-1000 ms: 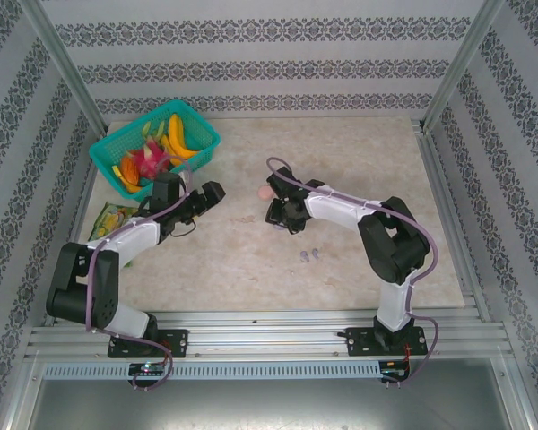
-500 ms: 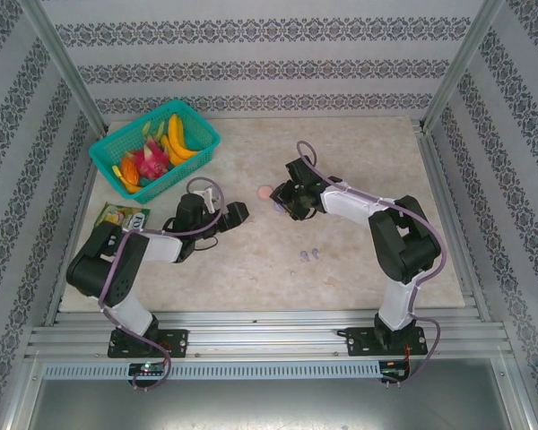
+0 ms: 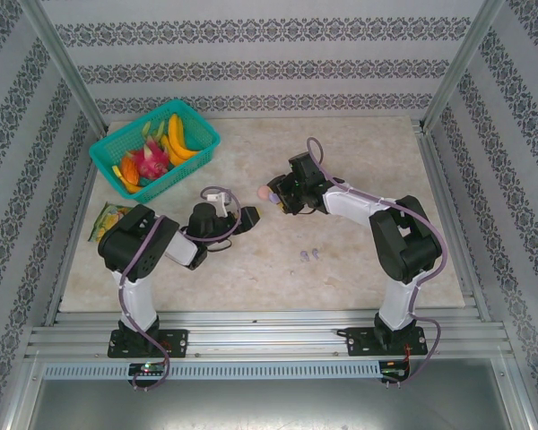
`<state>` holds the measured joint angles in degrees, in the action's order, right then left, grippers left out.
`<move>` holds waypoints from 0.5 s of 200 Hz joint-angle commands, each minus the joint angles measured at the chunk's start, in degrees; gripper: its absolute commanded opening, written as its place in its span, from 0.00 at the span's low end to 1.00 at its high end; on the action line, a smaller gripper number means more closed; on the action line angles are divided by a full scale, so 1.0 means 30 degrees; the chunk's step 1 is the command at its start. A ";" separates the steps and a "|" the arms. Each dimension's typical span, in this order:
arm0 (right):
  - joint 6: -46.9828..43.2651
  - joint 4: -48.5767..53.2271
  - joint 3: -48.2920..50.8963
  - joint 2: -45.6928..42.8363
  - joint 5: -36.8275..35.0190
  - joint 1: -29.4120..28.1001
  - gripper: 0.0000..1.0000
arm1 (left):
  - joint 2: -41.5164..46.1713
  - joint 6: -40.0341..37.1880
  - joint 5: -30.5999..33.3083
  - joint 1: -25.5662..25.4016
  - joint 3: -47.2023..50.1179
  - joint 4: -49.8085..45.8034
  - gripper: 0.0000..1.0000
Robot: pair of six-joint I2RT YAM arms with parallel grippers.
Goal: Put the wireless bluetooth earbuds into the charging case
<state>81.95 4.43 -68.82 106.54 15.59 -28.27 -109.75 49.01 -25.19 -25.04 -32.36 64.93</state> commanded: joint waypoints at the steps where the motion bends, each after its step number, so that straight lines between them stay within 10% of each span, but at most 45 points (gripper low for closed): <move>1: 0.0738 -0.0562 0.0204 -0.0446 0.0192 -0.0105 0.41 | -0.0486 0.0485 0.0316 -0.0461 -0.0678 0.2176 0.75; 100: 0.0983 -0.0830 0.0117 -0.0123 0.0280 -0.0624 0.41 | -0.2138 0.0859 0.0636 -0.0942 -0.2704 0.2473 0.68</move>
<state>84.12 3.09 -68.82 106.54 15.97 -29.43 -114.93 50.85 -23.90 -27.07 -38.39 68.73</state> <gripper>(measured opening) 0.486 0.680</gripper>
